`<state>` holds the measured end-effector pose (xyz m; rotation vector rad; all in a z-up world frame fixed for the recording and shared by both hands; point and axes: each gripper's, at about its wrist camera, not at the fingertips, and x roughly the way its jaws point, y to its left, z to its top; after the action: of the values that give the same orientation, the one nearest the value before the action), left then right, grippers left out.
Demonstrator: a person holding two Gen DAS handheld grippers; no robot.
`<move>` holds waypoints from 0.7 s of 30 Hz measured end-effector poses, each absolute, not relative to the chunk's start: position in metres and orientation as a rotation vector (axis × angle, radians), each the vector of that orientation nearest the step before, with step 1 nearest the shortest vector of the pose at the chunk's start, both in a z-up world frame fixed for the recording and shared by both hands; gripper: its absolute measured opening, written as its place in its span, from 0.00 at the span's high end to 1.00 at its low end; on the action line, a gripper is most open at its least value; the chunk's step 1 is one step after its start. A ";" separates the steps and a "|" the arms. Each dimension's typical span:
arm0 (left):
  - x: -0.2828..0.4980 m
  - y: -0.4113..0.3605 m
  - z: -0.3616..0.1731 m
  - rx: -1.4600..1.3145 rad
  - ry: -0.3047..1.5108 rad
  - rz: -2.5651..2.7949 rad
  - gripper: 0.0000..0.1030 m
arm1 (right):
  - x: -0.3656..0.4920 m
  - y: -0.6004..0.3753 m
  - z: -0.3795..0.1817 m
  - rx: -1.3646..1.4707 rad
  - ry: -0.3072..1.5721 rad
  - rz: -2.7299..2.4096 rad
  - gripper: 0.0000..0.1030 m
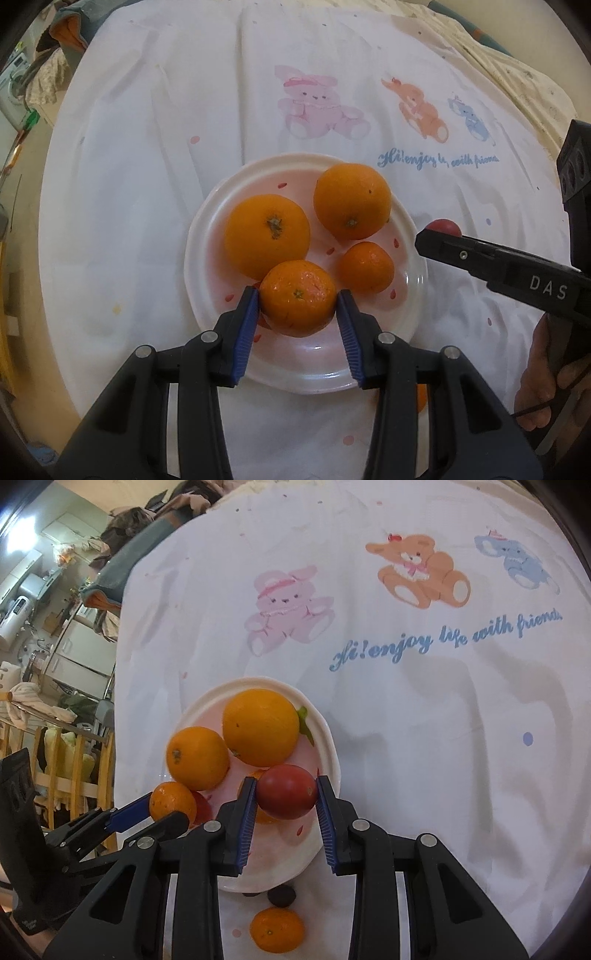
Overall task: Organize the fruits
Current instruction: 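Carry orange and tomato over the plate and open both grippers to release them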
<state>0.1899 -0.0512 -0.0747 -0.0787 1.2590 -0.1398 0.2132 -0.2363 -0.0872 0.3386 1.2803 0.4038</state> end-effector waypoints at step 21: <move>0.193 -0.061 -0.080 -0.046 1.270 -0.139 0.35 | 0.212 -0.236 -0.092 0.360 1.299 0.399 0.54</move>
<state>0.1928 -0.0610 -0.0801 -0.0458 1.2703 -0.1391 0.2119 -0.2361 -0.0923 0.3598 1.2993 0.3989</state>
